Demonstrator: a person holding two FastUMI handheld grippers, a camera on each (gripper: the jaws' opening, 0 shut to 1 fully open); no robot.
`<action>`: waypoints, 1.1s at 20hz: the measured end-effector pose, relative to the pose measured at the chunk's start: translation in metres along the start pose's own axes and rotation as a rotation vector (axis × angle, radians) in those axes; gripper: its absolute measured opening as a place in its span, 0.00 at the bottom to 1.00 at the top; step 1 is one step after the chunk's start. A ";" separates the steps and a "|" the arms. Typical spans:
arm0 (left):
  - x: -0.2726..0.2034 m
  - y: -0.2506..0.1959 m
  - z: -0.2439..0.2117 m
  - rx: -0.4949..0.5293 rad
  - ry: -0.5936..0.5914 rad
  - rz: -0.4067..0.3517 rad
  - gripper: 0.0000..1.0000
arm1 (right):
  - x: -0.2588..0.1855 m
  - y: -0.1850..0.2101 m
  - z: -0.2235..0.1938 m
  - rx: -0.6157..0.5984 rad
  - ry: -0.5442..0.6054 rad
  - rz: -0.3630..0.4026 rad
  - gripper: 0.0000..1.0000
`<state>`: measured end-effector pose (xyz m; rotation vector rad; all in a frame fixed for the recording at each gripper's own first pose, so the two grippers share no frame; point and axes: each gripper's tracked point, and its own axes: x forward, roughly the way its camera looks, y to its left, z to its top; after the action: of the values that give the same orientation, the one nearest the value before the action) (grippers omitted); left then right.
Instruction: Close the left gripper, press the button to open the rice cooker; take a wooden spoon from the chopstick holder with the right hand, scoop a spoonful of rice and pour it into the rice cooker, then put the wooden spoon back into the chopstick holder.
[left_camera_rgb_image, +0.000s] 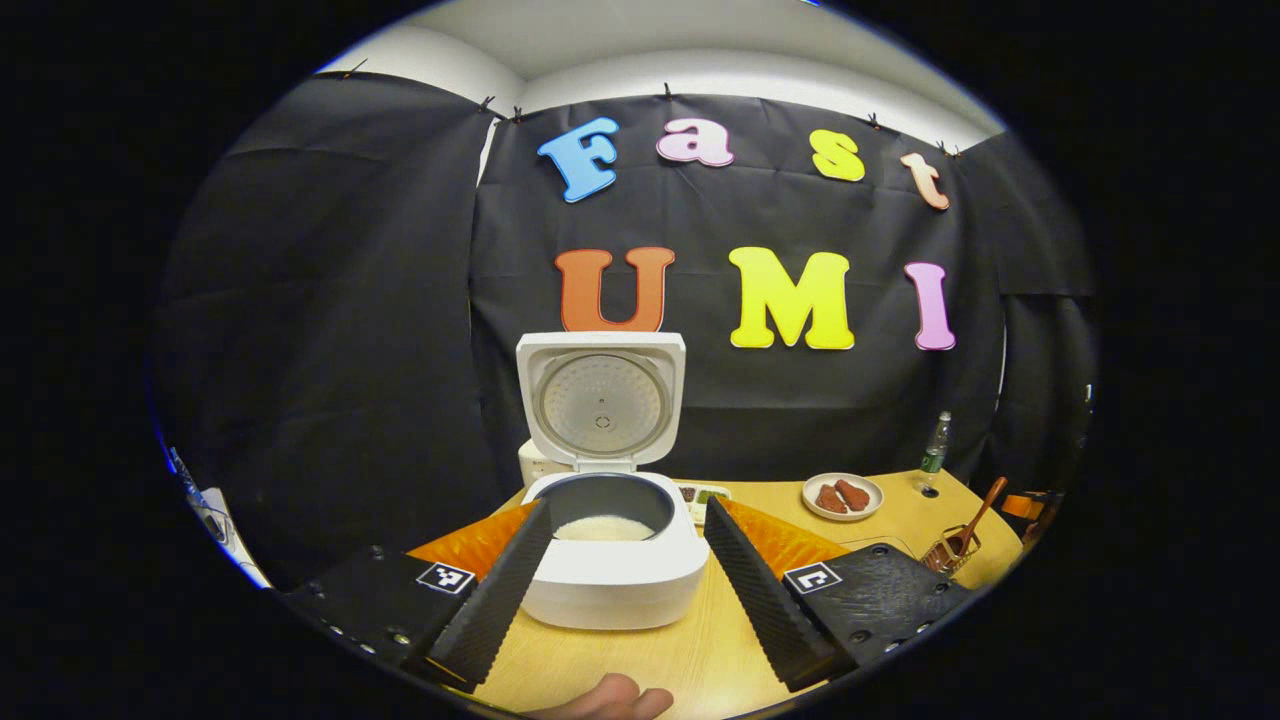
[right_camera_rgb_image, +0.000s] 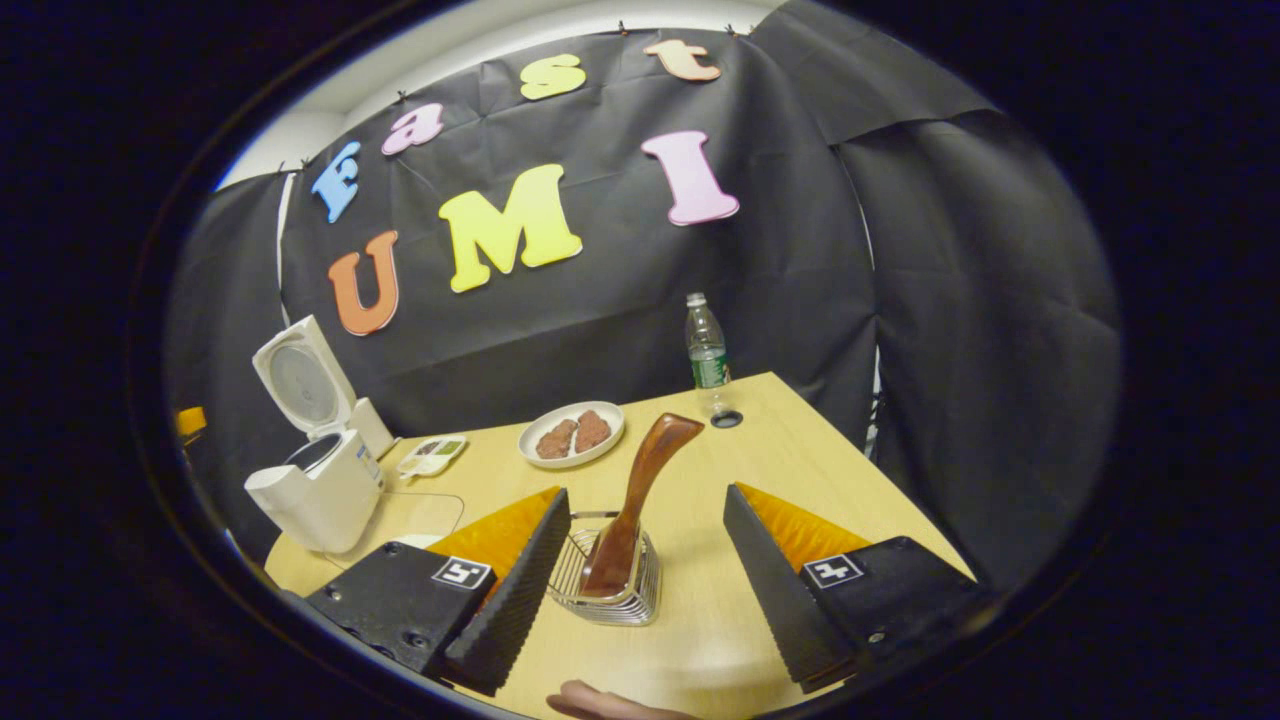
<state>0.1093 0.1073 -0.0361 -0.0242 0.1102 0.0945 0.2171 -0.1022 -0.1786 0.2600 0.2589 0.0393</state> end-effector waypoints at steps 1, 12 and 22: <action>-0.010 -0.005 -0.004 -0.007 -0.009 -0.015 0.97 | 0.007 0.000 -0.002 0.003 0.006 -0.002 0.98; -0.061 -0.002 -0.051 -0.024 -0.028 -0.054 0.96 | 0.089 0.007 -0.018 0.007 0.064 -0.028 0.97; -0.061 -0.002 -0.082 0.009 -0.006 -0.116 0.94 | 0.124 0.004 -0.034 0.205 0.104 -0.024 0.45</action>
<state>0.0406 0.0973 -0.1110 -0.0208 0.1031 -0.0221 0.3283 -0.0811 -0.2397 0.4599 0.3704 0.0025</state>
